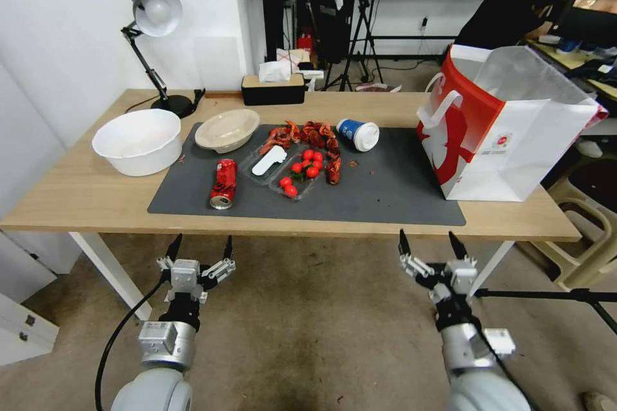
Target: Pick up the trash from the table and place it into the takeout bag.
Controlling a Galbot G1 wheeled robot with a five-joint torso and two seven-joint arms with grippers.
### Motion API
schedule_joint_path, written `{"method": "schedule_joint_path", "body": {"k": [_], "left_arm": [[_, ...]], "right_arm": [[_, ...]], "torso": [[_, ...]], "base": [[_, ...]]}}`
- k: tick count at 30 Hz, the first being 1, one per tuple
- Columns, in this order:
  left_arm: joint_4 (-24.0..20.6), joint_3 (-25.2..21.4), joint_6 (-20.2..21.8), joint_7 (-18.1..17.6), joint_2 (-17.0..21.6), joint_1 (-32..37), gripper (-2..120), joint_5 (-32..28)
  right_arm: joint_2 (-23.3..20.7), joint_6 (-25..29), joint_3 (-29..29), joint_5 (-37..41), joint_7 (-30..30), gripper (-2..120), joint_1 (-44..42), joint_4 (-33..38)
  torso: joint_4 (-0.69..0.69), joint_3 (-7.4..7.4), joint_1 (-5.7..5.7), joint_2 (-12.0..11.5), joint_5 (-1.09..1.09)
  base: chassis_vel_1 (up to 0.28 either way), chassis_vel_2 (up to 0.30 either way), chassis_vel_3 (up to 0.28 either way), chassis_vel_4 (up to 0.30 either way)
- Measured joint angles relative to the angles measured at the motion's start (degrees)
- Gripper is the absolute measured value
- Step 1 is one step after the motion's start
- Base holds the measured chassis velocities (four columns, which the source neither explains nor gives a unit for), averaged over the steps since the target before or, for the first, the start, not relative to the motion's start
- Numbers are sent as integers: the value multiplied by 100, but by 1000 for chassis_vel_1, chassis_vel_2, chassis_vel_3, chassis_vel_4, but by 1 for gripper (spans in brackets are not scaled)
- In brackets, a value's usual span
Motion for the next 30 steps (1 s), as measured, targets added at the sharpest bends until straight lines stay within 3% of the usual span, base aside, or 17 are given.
{"method": "schedule_joint_path", "body": {"k": [5, 7, 16, 22, 27, 30], "left_arm": [[15, 5, -10, 0, -21, -25, 100, 14], [49, 25, -10, 1, -30, -48, 100, 33], [227, 4, 18, 3, -115, -195, 100, 39], [320, -20, 12, 1, -169, -228, 100, 40], [342, -36, 4, -3, -182, -236, 100, 40], [359, -44, -15, -9, -197, -227, 100, 40]], "right_arm": [[-269, -516, 12, 570, 115, 100, 560, 251], [-525, -886, -25, 1092, 130, 100, 1181, 220], [-1365, -1384, -900, 2576, 233, 100, 3636, -1171], [-1323, -1429, -1865, 2840, 422, 100, 4898, -1992], [-1222, -1429, -2217, 2882, 430, 100, 5330, -2397], [-1133, -1405, -2611, 3014, 363, 100, 5869, -2997]], "torso": [[1, 0, 0, 0, 0], [1, 1, 0, 0, 0], [0, 1, 2, 0, -1], [1, 1, 2, 0, 0], [1, 1, 2, 0, -1], [0, 1, 1, 0, -1]], "base": [[0, 0, 0, 0], [0, 0, 0, 0], [0, 0, 0, 0], [0, 0, 0, 0], [0, 0, 0, 0], [0, 0, 0, 0]]}}
